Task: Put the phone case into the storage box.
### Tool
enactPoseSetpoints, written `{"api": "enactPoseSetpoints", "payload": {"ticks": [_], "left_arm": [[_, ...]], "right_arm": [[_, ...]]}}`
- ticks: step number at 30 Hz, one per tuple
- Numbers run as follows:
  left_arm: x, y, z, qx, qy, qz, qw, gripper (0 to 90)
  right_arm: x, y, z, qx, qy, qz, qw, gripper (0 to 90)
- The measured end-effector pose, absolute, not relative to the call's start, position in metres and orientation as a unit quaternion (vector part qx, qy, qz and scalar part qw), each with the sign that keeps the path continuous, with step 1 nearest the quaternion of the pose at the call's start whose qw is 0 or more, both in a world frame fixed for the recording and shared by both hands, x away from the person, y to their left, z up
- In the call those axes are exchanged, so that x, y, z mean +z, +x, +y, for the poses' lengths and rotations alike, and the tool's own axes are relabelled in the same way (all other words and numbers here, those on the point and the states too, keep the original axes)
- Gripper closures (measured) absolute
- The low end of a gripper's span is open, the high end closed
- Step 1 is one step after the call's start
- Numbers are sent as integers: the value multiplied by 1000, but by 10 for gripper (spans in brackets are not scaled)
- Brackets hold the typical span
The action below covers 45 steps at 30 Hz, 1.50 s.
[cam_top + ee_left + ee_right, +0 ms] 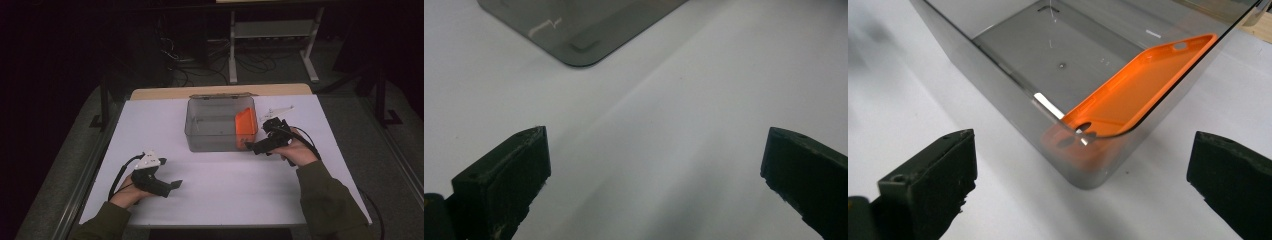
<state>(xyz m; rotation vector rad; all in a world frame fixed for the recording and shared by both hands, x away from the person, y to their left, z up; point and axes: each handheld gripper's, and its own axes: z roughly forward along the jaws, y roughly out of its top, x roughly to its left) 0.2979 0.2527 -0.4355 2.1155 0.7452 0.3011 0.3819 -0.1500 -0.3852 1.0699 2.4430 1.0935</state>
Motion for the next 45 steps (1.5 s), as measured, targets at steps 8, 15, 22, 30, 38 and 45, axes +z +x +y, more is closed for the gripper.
{"api": "enactPoseSetpoints", "payload": {"ticks": [8,15,22,30,38,45], "left_arm": [[-435,298,253,122,846,297,425,0],[-434,298,253,121,847,296,425,0],[-434,298,253,121,847,295,425,0],[-434,298,253,120,846,295,427,0],[-434,298,253,119,846,295,427,0],[-434,298,253,120,847,294,426,0]], "right_arm": [[-393,370,-153,380,369,838,132,0],[-404,358,-154,381,364,840,131,0],[-410,349,-154,380,361,841,133,0],[-416,341,-156,381,361,840,137,0],[-422,328,-158,380,357,841,144,0],[-427,319,-164,383,361,837,150,0]]}}
